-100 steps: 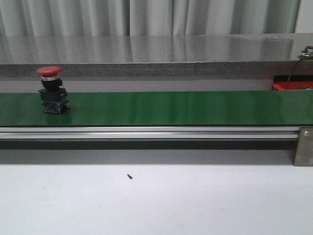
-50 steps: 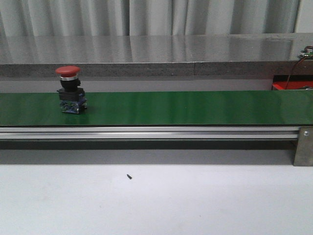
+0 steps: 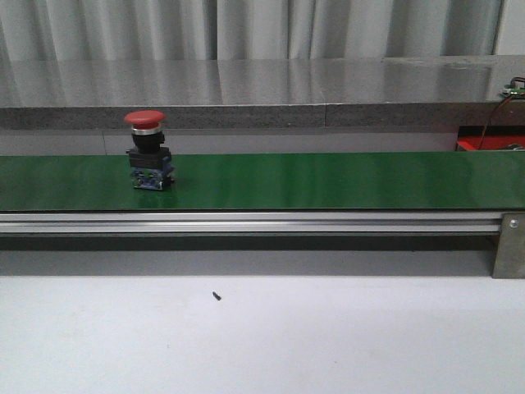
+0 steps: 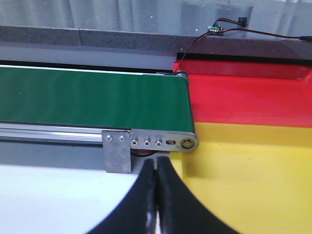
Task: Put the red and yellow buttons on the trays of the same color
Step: 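Lower the yellow button onto the belt and open the left gripper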
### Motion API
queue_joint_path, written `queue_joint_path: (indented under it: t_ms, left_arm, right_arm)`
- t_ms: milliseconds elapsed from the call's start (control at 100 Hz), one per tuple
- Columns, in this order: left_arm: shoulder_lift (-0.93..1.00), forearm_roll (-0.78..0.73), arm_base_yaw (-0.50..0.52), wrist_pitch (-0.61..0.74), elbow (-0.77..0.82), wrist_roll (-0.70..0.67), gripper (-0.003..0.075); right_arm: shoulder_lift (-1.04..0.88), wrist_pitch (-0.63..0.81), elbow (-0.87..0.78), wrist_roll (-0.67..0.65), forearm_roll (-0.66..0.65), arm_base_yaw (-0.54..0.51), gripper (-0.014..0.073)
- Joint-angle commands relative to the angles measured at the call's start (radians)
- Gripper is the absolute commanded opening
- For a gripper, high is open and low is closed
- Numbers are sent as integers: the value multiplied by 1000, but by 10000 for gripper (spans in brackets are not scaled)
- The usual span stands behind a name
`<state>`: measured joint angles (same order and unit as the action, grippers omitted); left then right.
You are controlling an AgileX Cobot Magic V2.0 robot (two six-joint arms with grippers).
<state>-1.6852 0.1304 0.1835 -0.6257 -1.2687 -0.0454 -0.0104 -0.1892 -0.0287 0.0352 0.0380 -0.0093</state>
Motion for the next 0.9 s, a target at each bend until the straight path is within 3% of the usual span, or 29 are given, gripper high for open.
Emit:
queue_joint_path:
  t_ms: [0, 100, 190, 400, 460, 720, 890]
  left_arm:
    - [26, 10, -6, 31, -43, 4, 107]
    - [18, 10, -6, 15, -43, 8, 143]
    - [18, 10, -6, 6, -43, 21, 235]
    - [22, 65, -6, 5, -43, 86, 642]
    - [23, 67, -6, 2, -50, 86, 699]
    - [98, 81, -27, -36, -88, 124, 647]
    - [242, 81, -91, 20, -39, 192, 639]
  right_arm:
    - [-17, 75, 18, 3, -12, 2, -68]
    - [-17, 75, 18, 3, -12, 2, -68]
    - [-17, 75, 18, 3, -12, 2, -68]
    - [-17, 75, 18, 3, -12, 2, -68]
    - [-17, 75, 18, 3, -12, 2, -68]
    - [-17, 75, 18, 3, -12, 2, -68]
    - [-17, 75, 18, 3, -12, 2, -68]
